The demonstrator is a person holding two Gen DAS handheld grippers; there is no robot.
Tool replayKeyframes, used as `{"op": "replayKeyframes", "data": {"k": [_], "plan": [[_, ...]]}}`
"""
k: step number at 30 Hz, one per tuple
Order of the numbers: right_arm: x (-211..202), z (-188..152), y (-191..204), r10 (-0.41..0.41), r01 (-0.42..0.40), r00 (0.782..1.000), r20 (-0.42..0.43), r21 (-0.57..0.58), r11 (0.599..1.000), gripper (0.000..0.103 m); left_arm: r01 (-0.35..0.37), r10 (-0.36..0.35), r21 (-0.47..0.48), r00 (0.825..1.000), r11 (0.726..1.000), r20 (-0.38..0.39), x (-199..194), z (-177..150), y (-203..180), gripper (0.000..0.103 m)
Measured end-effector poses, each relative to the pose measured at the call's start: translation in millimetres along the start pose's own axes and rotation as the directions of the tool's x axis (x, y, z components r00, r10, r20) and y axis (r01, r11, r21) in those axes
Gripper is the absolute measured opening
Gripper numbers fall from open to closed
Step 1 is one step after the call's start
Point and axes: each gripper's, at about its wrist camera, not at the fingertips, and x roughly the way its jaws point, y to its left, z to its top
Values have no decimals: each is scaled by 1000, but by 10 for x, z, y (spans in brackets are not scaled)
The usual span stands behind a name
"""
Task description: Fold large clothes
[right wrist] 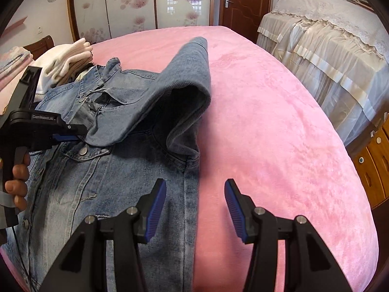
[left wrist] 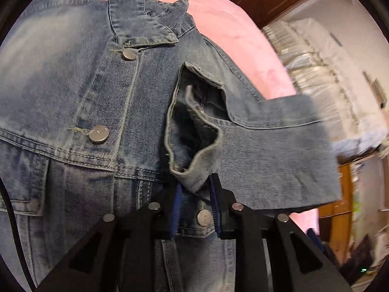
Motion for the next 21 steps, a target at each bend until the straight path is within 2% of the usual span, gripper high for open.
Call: {"op": "replayKeyframes", "data": {"k": [3, 9, 13, 16, 19, 21], "plan": [[-2, -1, -4, -8, 8, 1000, -4, -5, 1000, 50, 59, -59, -4, 998, 998, -20, 33, 6, 27, 21], [14, -17, -10, -15, 15, 1000, -9, -1, 1000, 50, 159, -160, -13, 987, 987, -20, 61, 119, -15, 37], [35, -30, -10, -11, 11, 1000, -15, 0, 1000, 50, 214, -214, -18, 977, 977, -5, 34, 221, -23, 38], [35, -23, -5, -13, 13, 1000, -12, -1, 1000, 50, 209, -210, -34, 978, 977, -16, 61, 258, 45, 38], [28, -16, -4, -11, 11, 1000, -9, 3, 1000, 50, 170, -172, -41, 984, 985, -44, 127, 289, 139, 39], [24, -14, -8, -12, 12, 1000, -7, 2, 1000, 50, 184, -187, -51, 981, 982, -56, 149, 290, 182, 39]]}}
